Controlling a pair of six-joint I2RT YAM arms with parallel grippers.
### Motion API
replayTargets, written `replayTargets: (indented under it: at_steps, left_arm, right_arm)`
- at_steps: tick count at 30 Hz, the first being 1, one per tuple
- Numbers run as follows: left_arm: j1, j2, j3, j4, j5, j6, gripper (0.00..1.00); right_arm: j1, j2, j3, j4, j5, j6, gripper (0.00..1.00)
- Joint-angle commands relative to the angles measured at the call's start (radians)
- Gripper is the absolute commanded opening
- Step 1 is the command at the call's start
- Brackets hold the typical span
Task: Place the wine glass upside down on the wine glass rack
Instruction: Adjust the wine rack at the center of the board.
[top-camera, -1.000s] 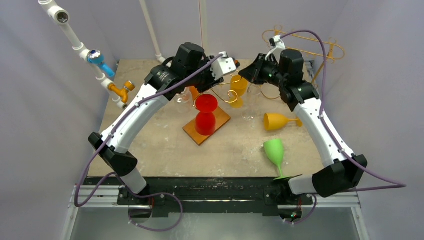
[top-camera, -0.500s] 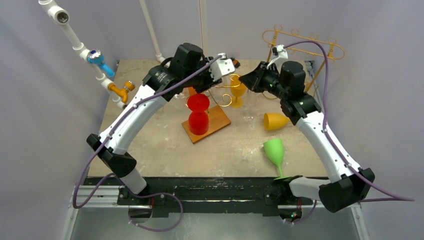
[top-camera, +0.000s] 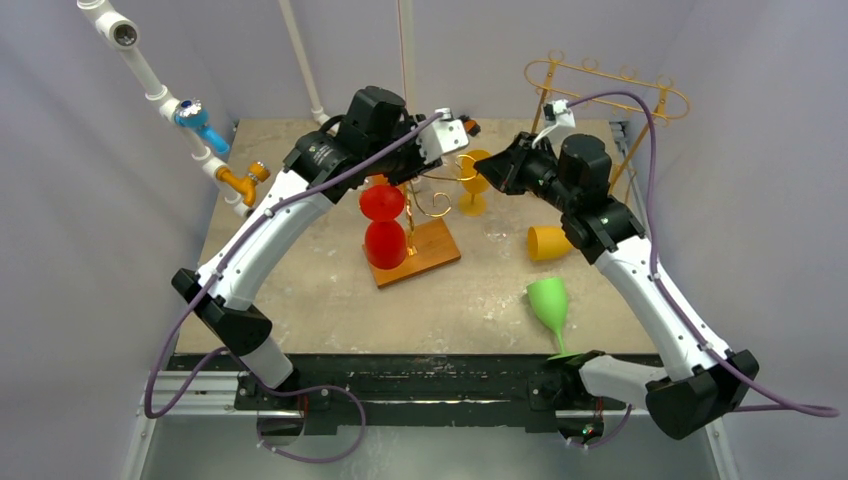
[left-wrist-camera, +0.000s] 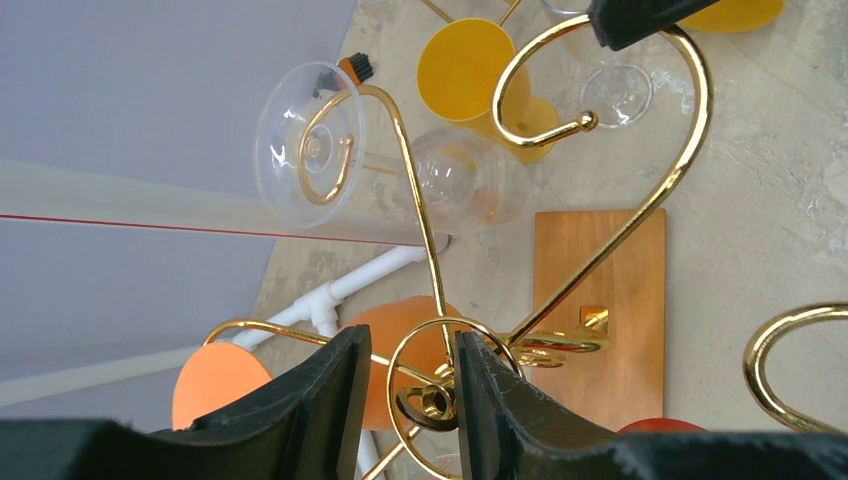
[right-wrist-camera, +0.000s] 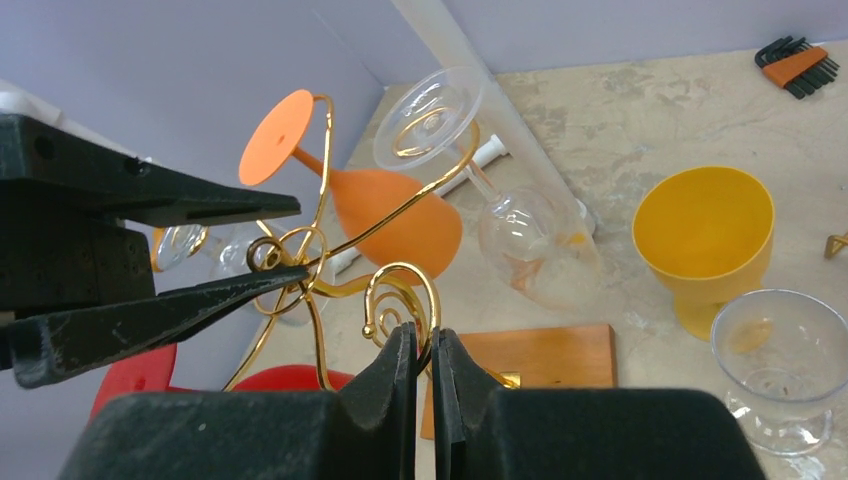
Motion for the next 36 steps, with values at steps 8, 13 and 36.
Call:
replayTargets:
  at_steps: [8, 13, 36]
  left_arm:
    - [0.031, -0.037, -0.009, 0.009, -0.089, -0.023, 0.48]
    - [0.031, -0.057, -0.025, -0.005, -0.045, -0.036, 0.49]
    - [0.029, -0.096, 0.006, -0.020, 0.026, -0.082, 0.50]
  right_arm:
    - [0.043, -0.043, -0.020, -0.074, -0.113, 0.005, 0.20]
    - [0.042, -0.065, -0.023, -0.086, -0.125, -0.007, 0.34]
    - [-0.118, -0.015, 0.218, -0.236, -0.026, -0.115, 0.85]
